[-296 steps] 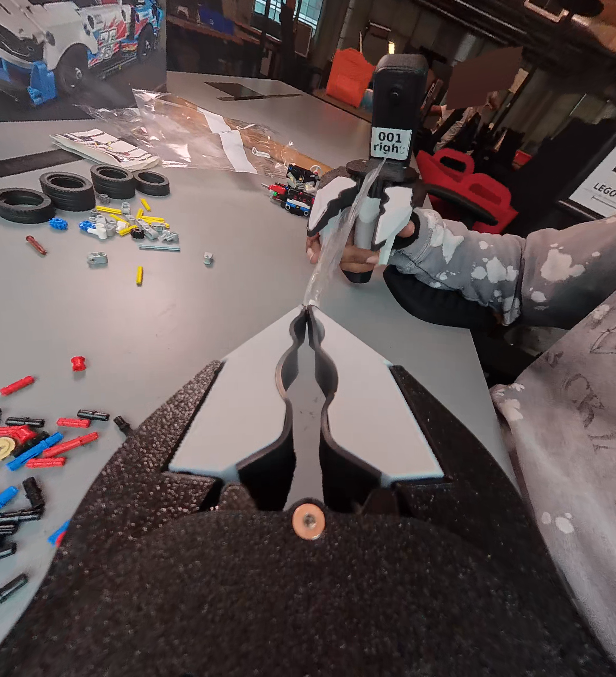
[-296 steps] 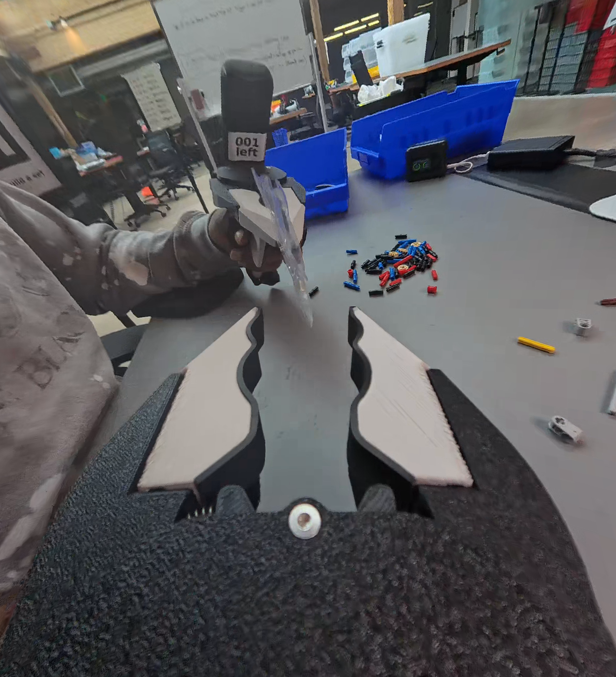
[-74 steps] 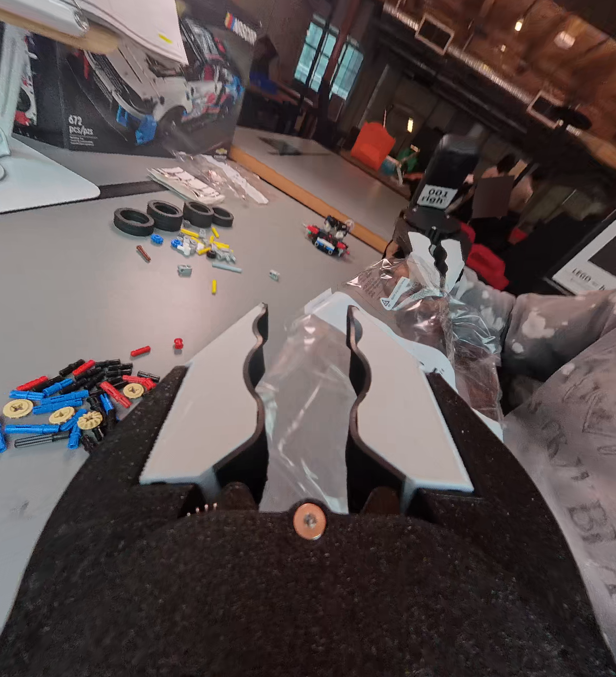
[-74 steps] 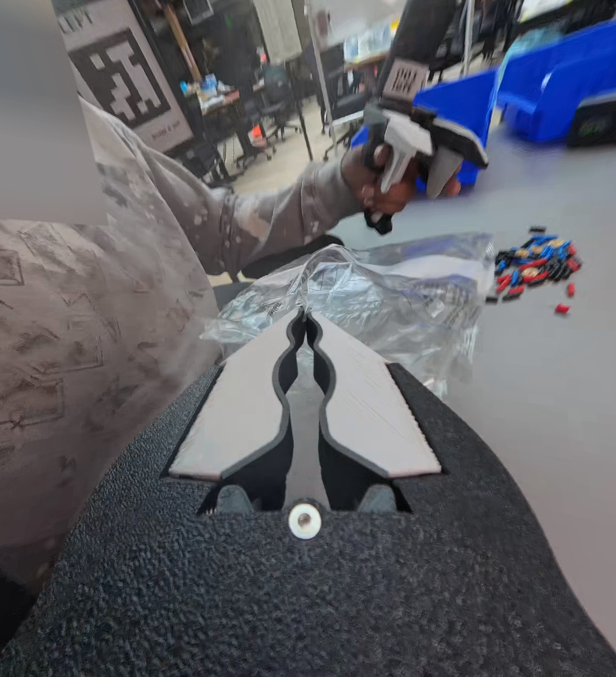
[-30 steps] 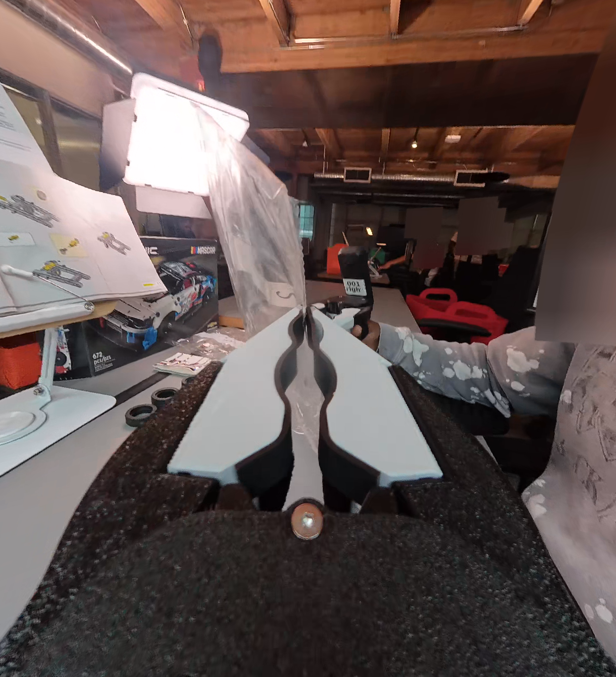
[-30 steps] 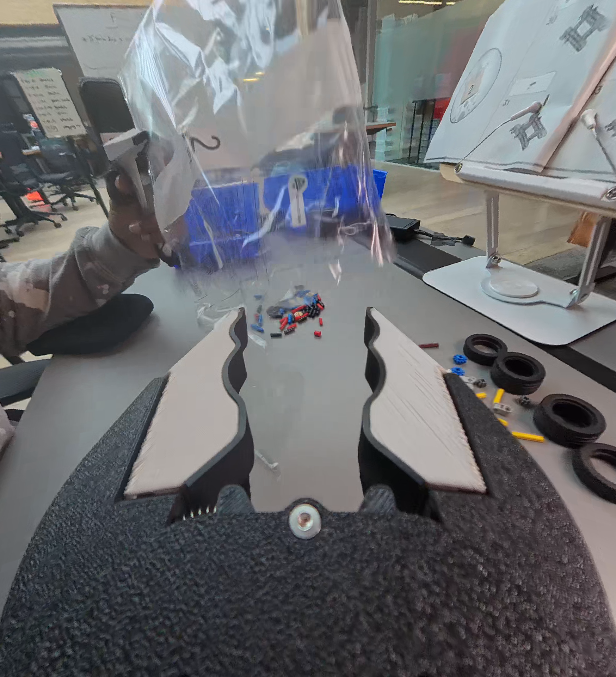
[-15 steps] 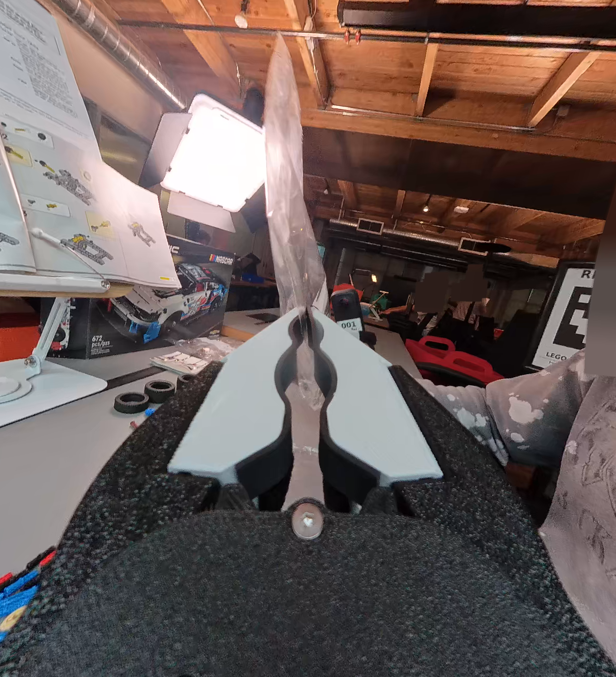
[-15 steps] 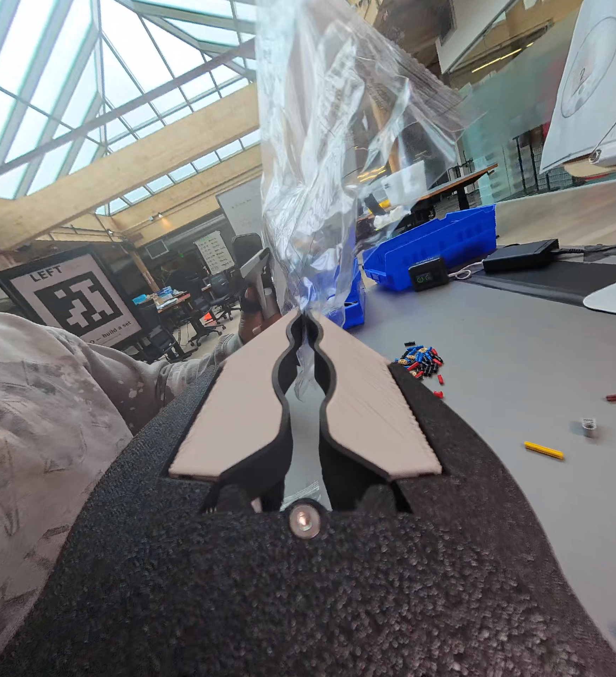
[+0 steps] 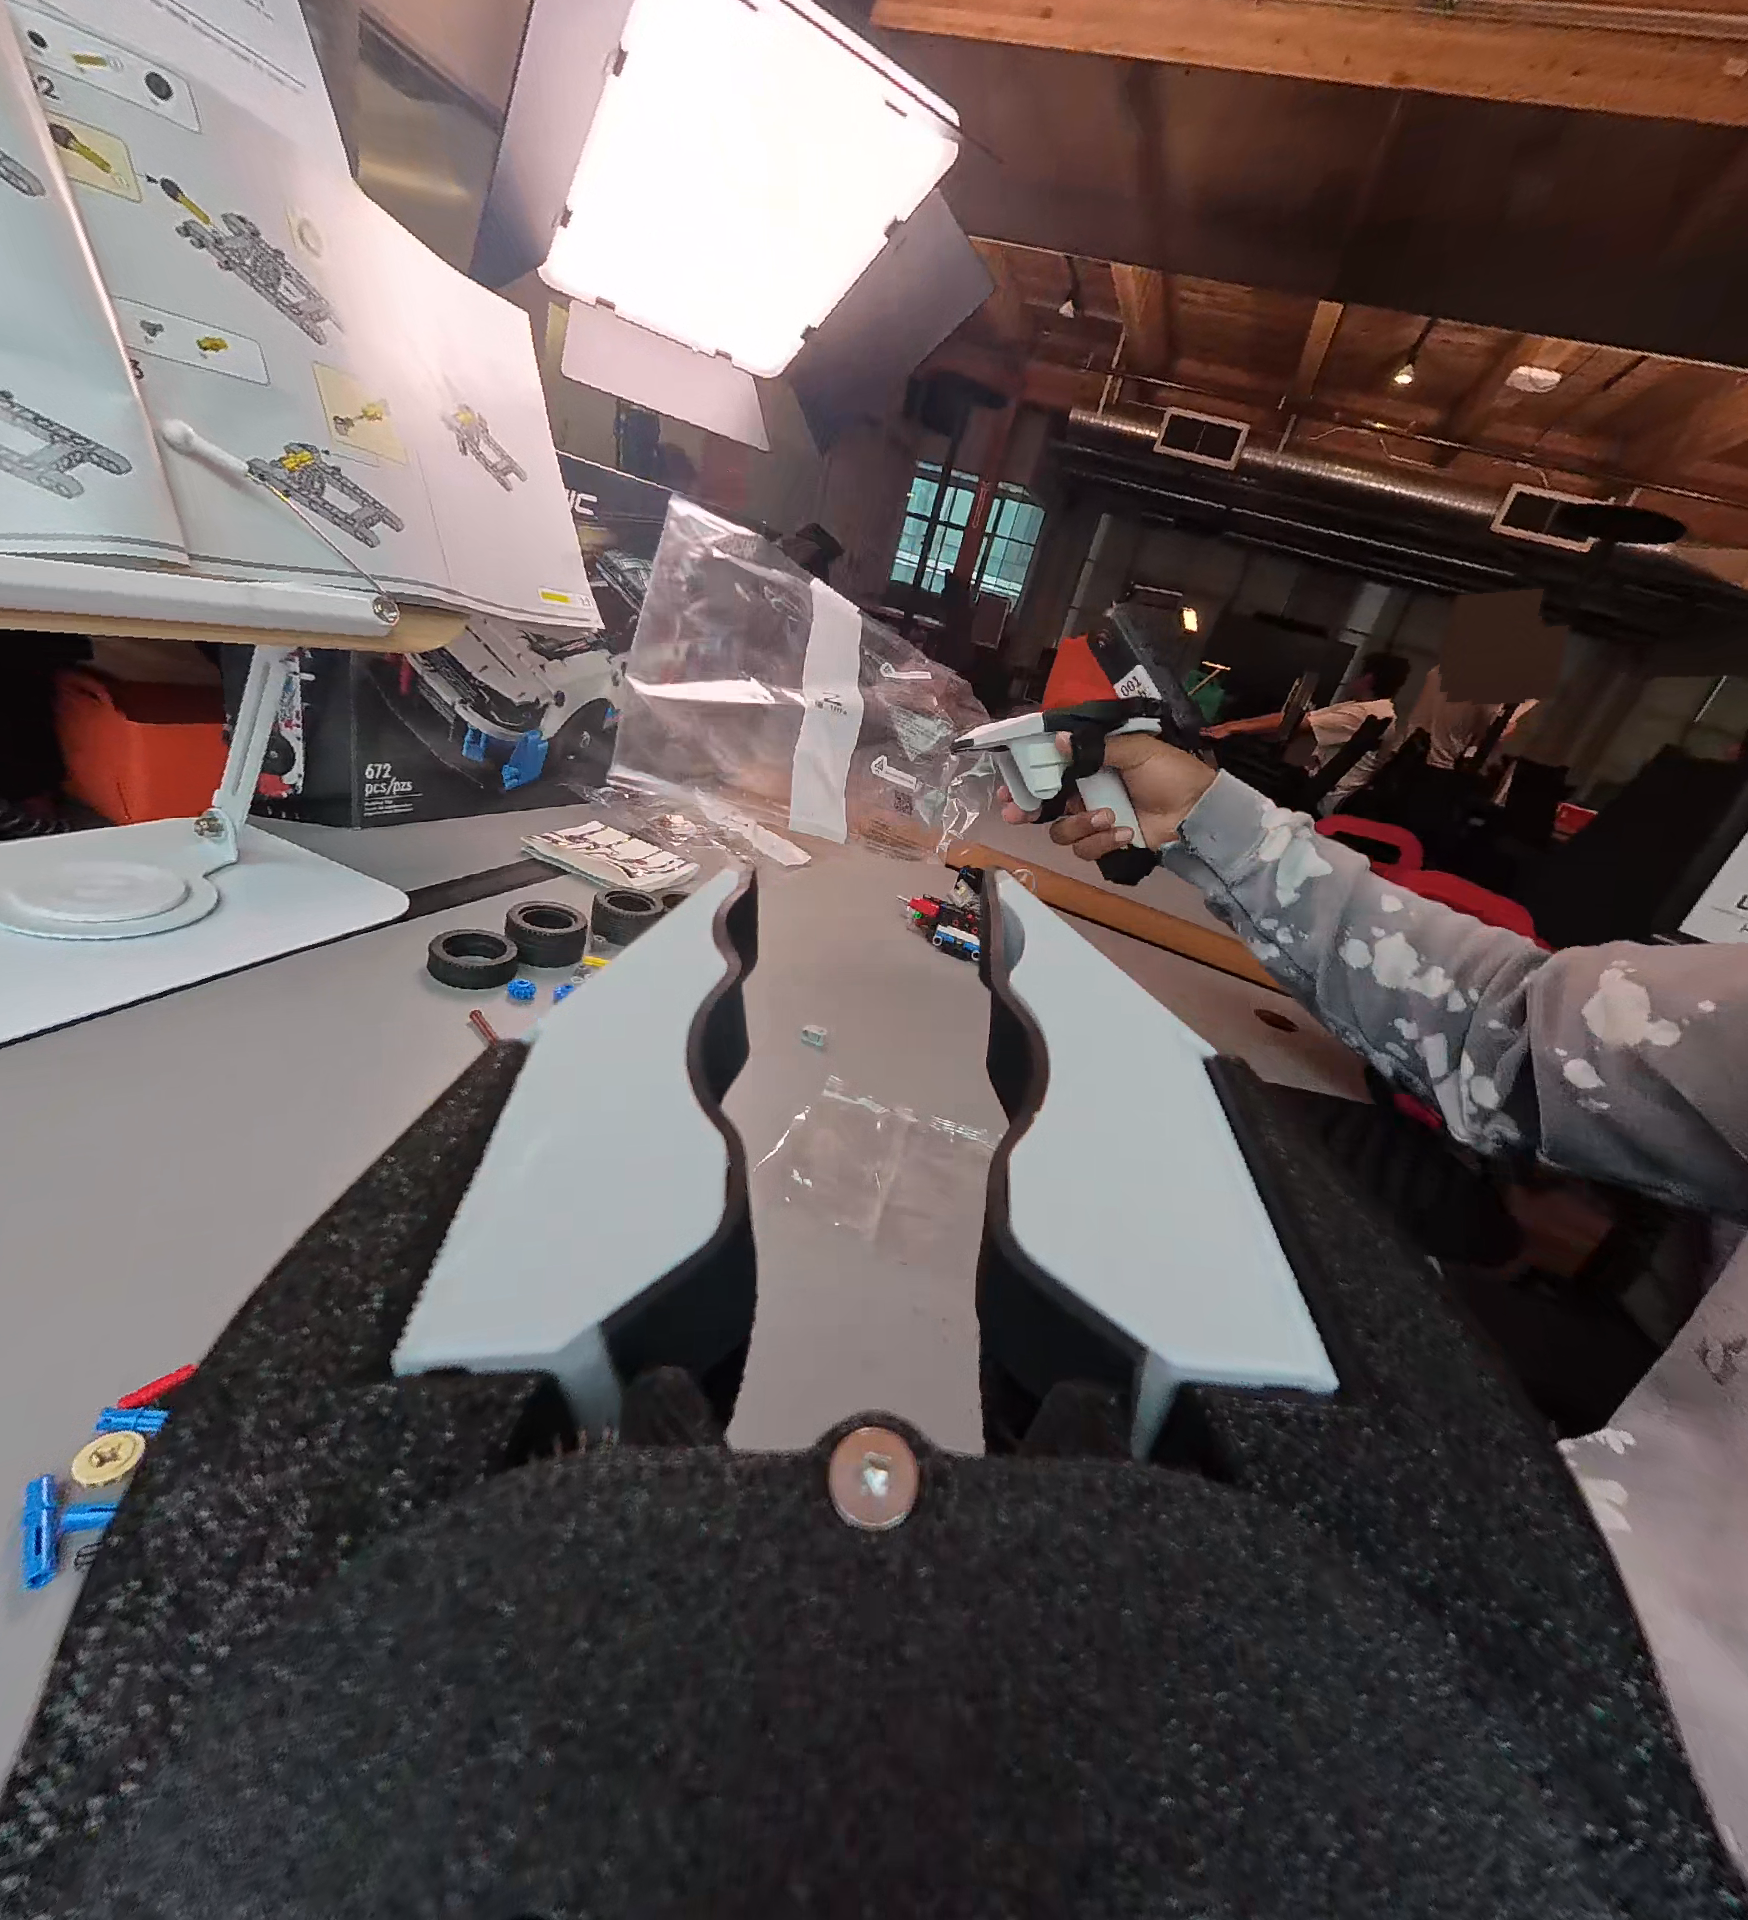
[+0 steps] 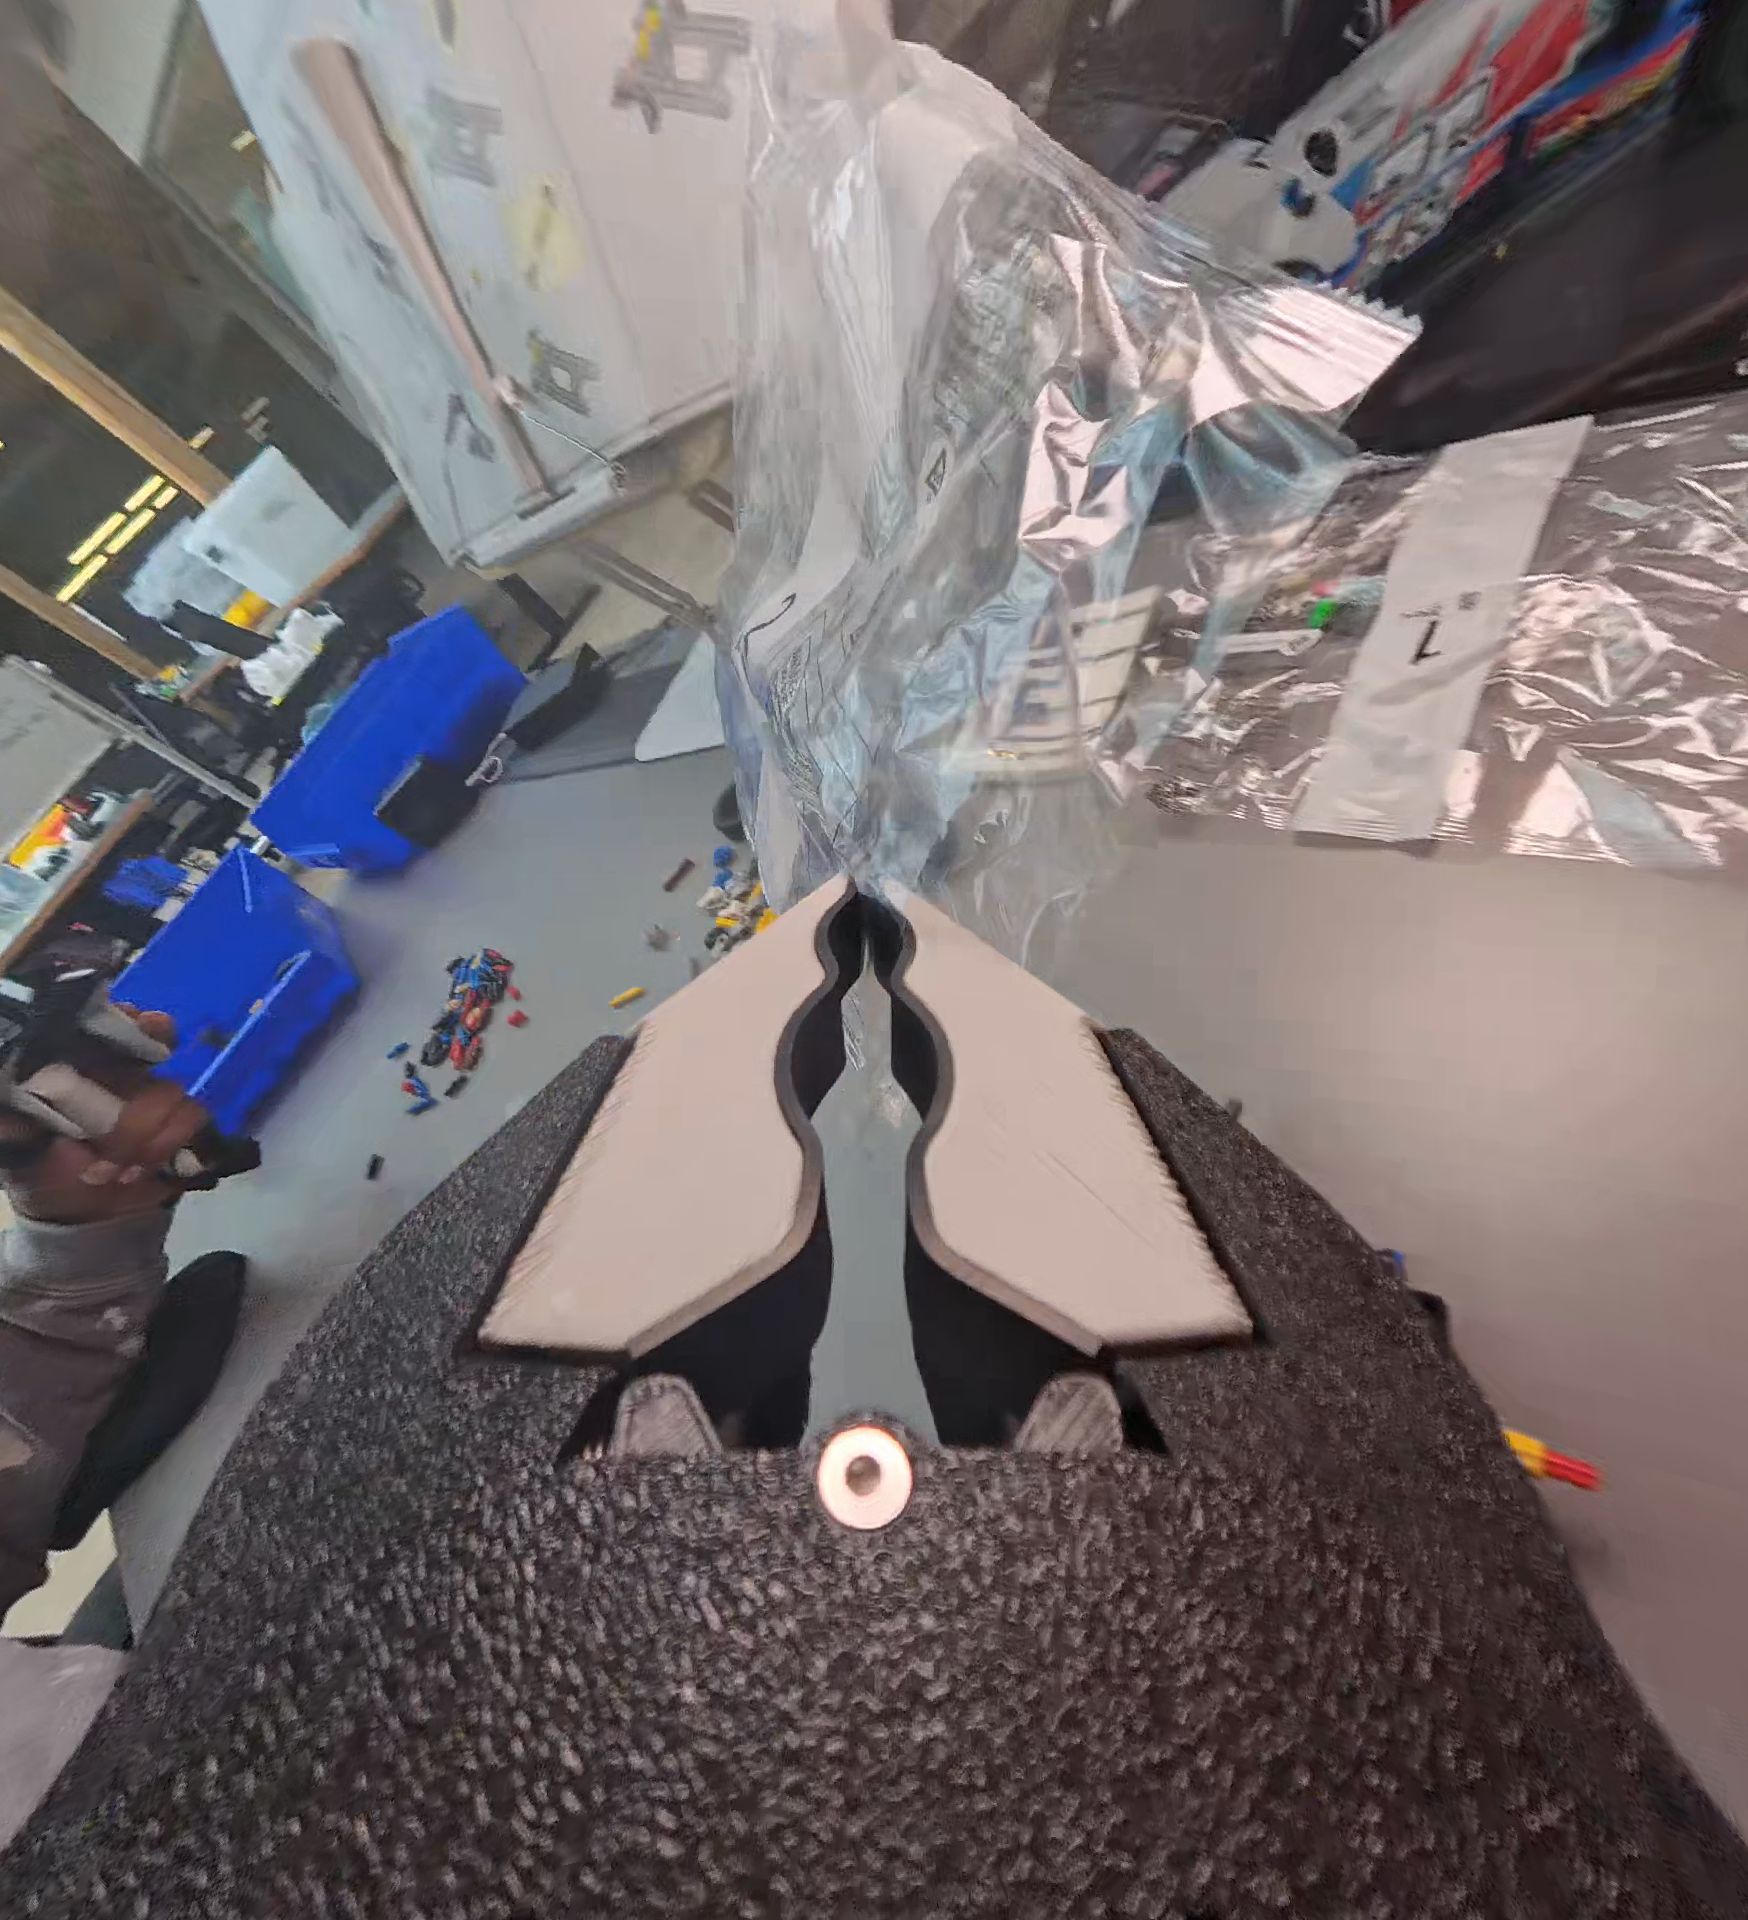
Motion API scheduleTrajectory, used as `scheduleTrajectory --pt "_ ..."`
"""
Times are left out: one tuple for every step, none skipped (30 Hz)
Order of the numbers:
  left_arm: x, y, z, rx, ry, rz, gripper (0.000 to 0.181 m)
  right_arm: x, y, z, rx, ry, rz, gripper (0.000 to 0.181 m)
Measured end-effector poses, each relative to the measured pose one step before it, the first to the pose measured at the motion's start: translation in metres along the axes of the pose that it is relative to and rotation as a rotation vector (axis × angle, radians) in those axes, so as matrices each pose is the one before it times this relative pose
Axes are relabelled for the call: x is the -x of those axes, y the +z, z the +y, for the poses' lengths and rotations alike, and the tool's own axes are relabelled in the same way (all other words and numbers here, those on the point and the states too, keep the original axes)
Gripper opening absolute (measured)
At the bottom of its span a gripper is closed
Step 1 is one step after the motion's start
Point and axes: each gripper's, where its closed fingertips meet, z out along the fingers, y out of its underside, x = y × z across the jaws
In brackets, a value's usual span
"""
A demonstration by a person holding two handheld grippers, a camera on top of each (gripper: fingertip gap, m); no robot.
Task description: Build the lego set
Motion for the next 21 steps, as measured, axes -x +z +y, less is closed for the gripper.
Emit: scheduleTrajectory --pt "-0.00136 0.00116 0.00200 0.0105 0.0051 0.0031 0.041 -0.01467 -0.00368 -0.00036 0.0346 0.0109 0.0251 0.000" --pt "-0.00116 0.00111 0.00176 0.0093 0.0072 0.0006 0.041 -0.01505 -0.00264 0.00041 0.0345 0.0109 0.0345 0.000" --pt "-0.00082 0.00097 0.00201 0.0113 0.0089 -0.0010 0.041 -0.01376 -0.00106 0.00075 0.0325 0.0105 0.0316 0.000" --pt "-0.00054 0.00102 0.00216 0.0127 0.0089 -0.0020 0.041 -0.01075 0.00012 0.00213 0.0378 0.0062 0.0184 0.000" --pt "-0.00038 0.00096 0.00201 0.0116 0.0080 -0.0025 0.041 -0.01014 0.00097 0.00260 0.0396 0.0063 0.0212 0.000" --pt "-0.00035 0.00080 0.00205 0.0107 0.0057 -0.0010 0.041 -0.00911 0.00128 0.00164 0.0318 0.0000 0.0244 0.000" --pt "-0.00041 0.00092 0.00229 0.0110 0.0020 0.0010 0.041 -0.00834 0.00133 0.00009 0.0212 -0.0029 0.0279 0.000" --pt "-0.00034 0.00104 0.00253 0.0113 -0.0006 0.0025 0.041 -0.00712 0.00137 -0.00083 0.0136 0.0019 0.0278 0.000" --pt "-0.00004 0.00103 0.00262 0.0104 -0.0017 0.0018 0.041 -0.00452 0.00176 -0.00064 0.0144 -0.0030 0.0172 0.000" --pt "0.00015 0.00116 0.00280 0.0106 -0.0029 0.0012 0.041 -0.00409 0.00191 -0.00025 0.0166 -0.0080 0.0189 0.000" --pt "0.00010 0.00138 0.00305 0.0128 -0.0044 0.0023 0.041 -0.00488 0.00174 -0.00091 0.0104 -0.0061 0.0260 0.001" --pt "0.00009 0.00154 0.00360 0.0156 -0.0052 0.0028 0.041 -0.00917 0.00114 -0.00401 -0.0092 -0.0044 0.0555 0.005" --pt "0.00026 0.00163 0.00405 0.0174 -0.0045 0.0009 0.041 -0.01245 -0.00012 -0.00482 -0.0161 -0.0106 0.0799 0.012" --pt "0.00027 0.00168 0.00418 0.0181 -0.0026 -0.0007 0.041 -0.01655 -0.00109 -0.00311 -0.0033 -0.0168 0.1090 0.025" --pt "0.00004 0.00174 0.00417 0.0186 -0.0003 -0.0004 0.041 -0.01943 -0.00279 -0.00422 -0.0121 -0.0304 0.1339 0.041" --pt "-0.00027 0.00187 0.00396 0.0189 0.0022 -0.0004 0.041 -0.01964 -0.00559 -0.00691 -0.0358 -0.0334 0.1450 0.054" --pt "-0.00008 0.00203 0.00403 0.0209 0.0040 -0.0033 0.041 -0.01616 -0.00916 -0.01196 -0.0728 -0.0387 0.1330 0.056" --pt "0.00019 0.00202 0.00416 0.0230 0.0062 -0.0053 0.040 -0.01042 -0.01172 -0.01441 -0.0864 -0.0401 0.1051 0.062" --pt "0.00044 0.00206 0.00415 0.0228 0.0078 -0.0063 0.040 -0.00283 -0.01351 -0.01497 -0.0847 -0.0433 0.0648 0.066" --pt "0.00034 0.00216 0.00390 0.0209 0.0081 -0.0060 0.040 0.00823 -0.01466 -0.01494 -0.0813 -0.0376 0.0072 0.065" --pt "0.00036 0.00208 0.00358 0.0186 0.0071 -0.0047 0.040 0.02327 -0.01537 -0.01374 -0.0728 -0.0308 -0.0693 0.058"
